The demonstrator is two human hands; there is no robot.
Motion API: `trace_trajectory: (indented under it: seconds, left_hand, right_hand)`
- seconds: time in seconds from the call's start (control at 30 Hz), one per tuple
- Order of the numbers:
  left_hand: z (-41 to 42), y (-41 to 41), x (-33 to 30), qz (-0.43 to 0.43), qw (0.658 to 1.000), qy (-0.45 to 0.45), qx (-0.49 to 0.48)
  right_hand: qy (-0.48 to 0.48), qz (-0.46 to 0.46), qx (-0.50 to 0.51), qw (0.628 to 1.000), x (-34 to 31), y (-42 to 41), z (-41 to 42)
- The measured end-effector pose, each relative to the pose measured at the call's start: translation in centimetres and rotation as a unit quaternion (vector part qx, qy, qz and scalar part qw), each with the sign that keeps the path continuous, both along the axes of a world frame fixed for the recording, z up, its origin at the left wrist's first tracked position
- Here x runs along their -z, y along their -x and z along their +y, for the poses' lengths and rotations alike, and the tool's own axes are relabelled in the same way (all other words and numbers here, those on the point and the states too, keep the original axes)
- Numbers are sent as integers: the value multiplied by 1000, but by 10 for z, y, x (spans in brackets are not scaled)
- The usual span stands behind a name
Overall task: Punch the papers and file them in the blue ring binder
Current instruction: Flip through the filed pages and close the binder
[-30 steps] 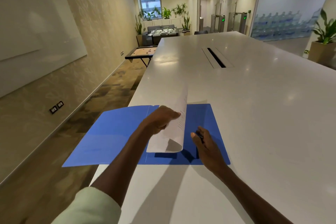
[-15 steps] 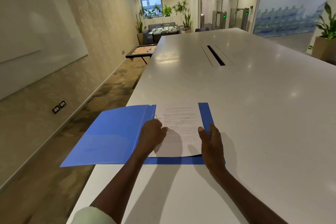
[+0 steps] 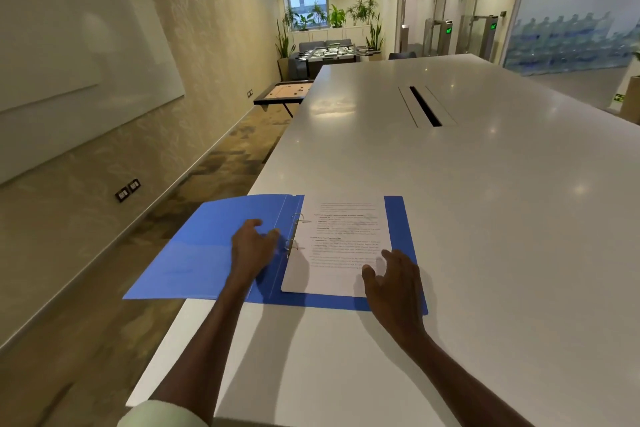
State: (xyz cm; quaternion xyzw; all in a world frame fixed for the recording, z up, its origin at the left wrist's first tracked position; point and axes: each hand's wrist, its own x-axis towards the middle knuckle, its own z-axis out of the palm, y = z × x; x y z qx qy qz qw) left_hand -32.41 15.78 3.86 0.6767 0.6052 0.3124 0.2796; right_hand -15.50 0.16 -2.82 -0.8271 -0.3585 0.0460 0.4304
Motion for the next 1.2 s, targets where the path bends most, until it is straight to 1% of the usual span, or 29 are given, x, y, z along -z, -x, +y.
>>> trace_trajectory:
  seconds: [0.1,0.23,0.33,0.47,0.6,0.67,0.73,0.77,0.83,0.93,1.1,1.2]
  left_hand:
    - [17,33,2,-29,992,34,-116]
    - [34,70,5,-19,959,131,-251]
    - [37,87,2,-46,939,176,-293]
    - [50,105,14,-93,925,185,-320]
    - [49,110,9,-184,897,177,-360]
    - [44,111,2,-222,900,135,-349]
    - [37,108,-5,-231,905,80,-349]
    - [33,105,-11,-240,900,49,-360]
    - [22,97,-25,-256,890,-38,-377]
    - [7,84,-43,-260,886,-157,-351]
    - [-28,50,-76,-296,868,-275,-288]
    - [-52,31,-88,-319,862,-311,-240]
  right_hand:
    - [7,-7,-2,1000,0,0,-1]
    - [19,-14,-8,1000,1,-1,-1]
    - [20,-10,-11,1000,1,-1,0]
    - [31,-20,-14,999,2,-2,1]
    - [37,-25,-17,999,2,-2,0]
    - [43,-32,-16,998,2,-1,0]
    - [52,-35,-13,998,3,-1,1]
    - [55,-37,-12,998,3,0,1]
    - [56,-40,-12,998,3,0,1]
    - [53,-39,-10,998,2,1,2]
    - [49,-43,-13,998,-1,2,-1]
    - [43,-33,-17,998,-3,2,-3]
